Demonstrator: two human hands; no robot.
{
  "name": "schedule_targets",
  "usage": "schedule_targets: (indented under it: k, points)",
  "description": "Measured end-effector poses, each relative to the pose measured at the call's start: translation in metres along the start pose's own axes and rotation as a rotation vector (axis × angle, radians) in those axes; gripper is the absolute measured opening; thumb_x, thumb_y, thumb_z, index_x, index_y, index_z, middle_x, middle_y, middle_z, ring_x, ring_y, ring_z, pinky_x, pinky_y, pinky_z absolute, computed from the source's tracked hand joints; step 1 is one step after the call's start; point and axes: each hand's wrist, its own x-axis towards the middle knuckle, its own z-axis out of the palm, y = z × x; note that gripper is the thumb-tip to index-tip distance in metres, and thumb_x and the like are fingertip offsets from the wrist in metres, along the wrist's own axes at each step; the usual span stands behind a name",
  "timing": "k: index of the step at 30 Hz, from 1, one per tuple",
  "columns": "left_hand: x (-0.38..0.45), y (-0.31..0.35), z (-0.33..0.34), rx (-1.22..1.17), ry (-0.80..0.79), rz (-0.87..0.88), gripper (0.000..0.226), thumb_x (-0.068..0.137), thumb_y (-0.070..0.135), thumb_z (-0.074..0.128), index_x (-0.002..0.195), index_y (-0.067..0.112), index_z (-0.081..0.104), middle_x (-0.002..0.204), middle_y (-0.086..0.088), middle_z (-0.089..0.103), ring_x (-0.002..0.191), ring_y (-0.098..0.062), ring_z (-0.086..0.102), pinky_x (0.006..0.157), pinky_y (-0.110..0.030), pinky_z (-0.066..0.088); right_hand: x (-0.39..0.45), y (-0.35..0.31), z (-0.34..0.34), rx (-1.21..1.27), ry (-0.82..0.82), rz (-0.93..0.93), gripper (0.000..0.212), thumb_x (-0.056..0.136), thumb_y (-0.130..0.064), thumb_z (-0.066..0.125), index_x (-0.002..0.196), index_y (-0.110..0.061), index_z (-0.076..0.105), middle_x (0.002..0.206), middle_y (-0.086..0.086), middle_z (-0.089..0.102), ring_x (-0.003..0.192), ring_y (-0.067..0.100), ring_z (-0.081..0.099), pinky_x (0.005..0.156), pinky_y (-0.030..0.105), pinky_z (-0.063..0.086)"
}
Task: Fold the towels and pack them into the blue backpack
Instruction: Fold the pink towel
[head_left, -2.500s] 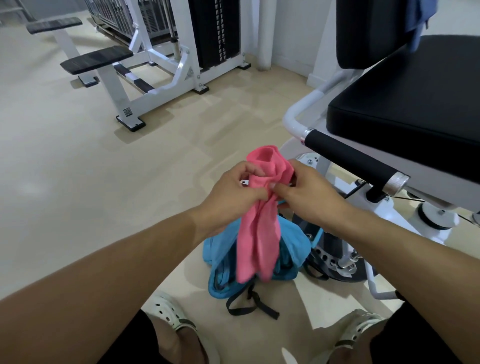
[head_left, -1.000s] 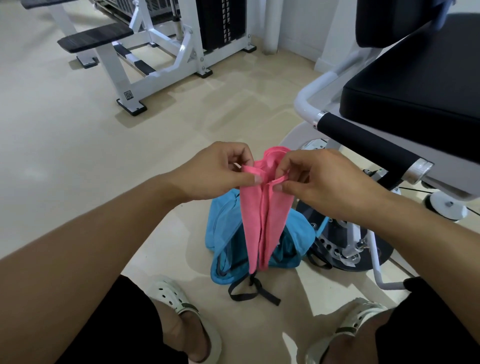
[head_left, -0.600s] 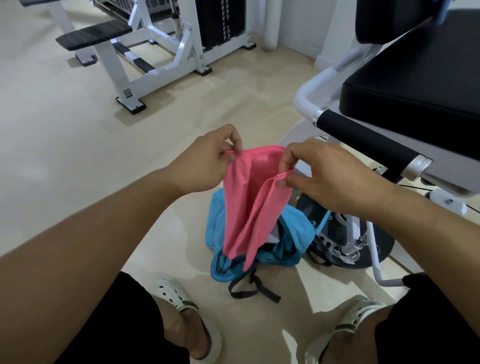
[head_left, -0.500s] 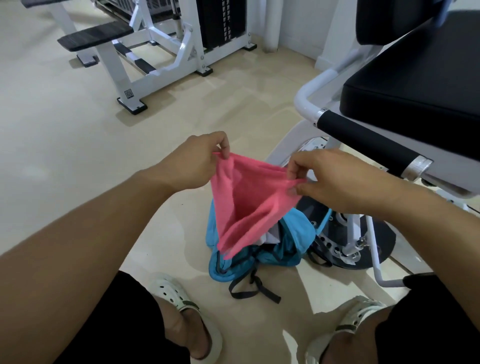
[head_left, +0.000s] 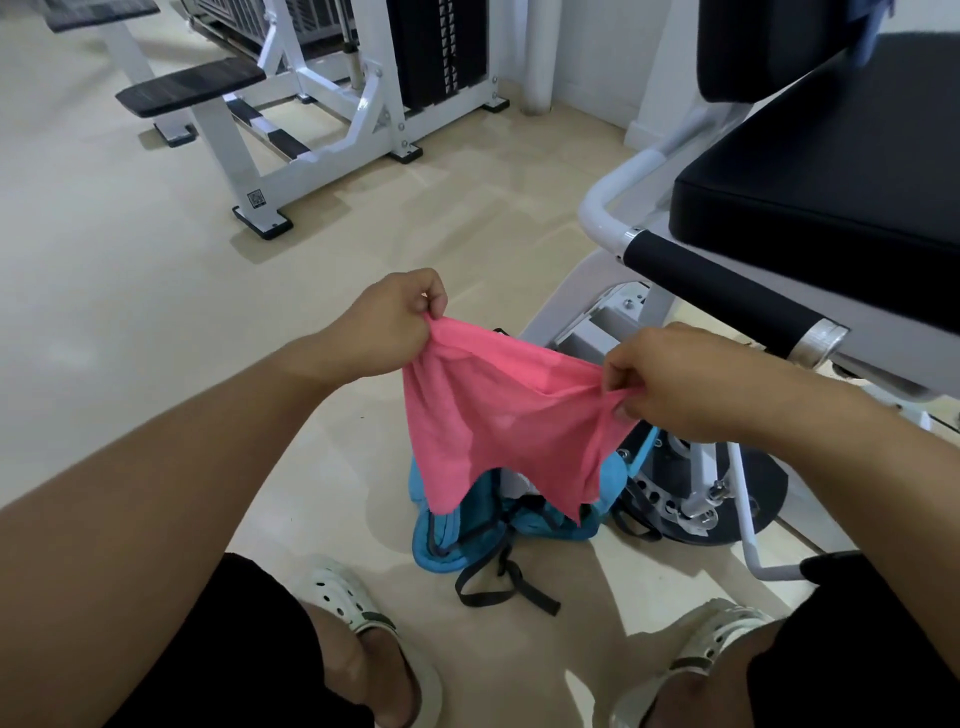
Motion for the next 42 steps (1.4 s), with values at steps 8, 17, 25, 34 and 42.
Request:
schedule_targets:
  k: [8,17,25,34,42]
  points:
    - [-0.021,0.024,0.003,-0.208,-0.198,0.071,0.020,0.077,0.024,0.063,0.095,0.028,0.070,0.102,0.011,0.071,0.090,-0.004,0.065,0.082,-0.020,0.049,0.000,-0.015,0.000,0.483,0.185,-0.295,0.023,0.090,-0.007,0.071,0.087,-0.030,0.069,0.087,-0.009,0.074,0.084,0.014,0.072,0.084,0.045,0.057]
    - [-0.036,0.048,0.022,-0.396,-0.282,0.192,0.022,0.085,0.020,0.082,0.102,0.022,0.069,0.077,-0.003,0.066,0.072,-0.017,0.062,0.075,-0.035,0.051,-0.002,-0.026,0.000,0.821,0.286,-0.433,0.024,0.089,0.017,0.060,0.098,-0.005,0.063,0.092,0.005,0.072,0.090,0.023,0.073,0.082,0.054,0.058]
    - [-0.037,0.052,0.024,-0.532,-0.134,0.066,0.034,0.088,0.031,0.078,0.090,0.000,0.064,0.073,-0.023,0.063,0.066,-0.023,0.053,0.063,-0.034,0.041,-0.004,-0.034,0.003,0.805,0.446,-0.208,0.020,0.090,-0.037,0.072,0.101,-0.025,0.059,0.097,-0.011,0.069,0.089,0.009,0.069,0.078,0.034,0.060]
    - [-0.040,0.056,0.018,-0.485,-0.195,0.073,0.035,0.096,0.043,0.065,0.069,0.021,0.065,0.069,-0.002,0.056,0.065,-0.013,0.050,0.067,-0.032,0.041,0.007,-0.028,0.010,0.876,0.348,-0.196,0.027,0.086,-0.014,0.080,0.105,-0.020,0.061,0.086,0.002,0.073,0.082,0.022,0.069,0.079,0.041,0.059]
    - [-0.038,0.049,0.020,-0.493,-0.227,0.116,0.002,0.096,0.012,0.066,0.096,0.012,0.069,0.076,-0.001,0.066,0.068,-0.012,0.060,0.061,-0.023,0.048,0.008,-0.025,0.011,1.019,0.252,-0.168,0.026,0.076,-0.032,0.084,0.094,-0.018,0.072,0.084,0.004,0.075,0.080,0.020,0.071,0.088,0.040,0.057]
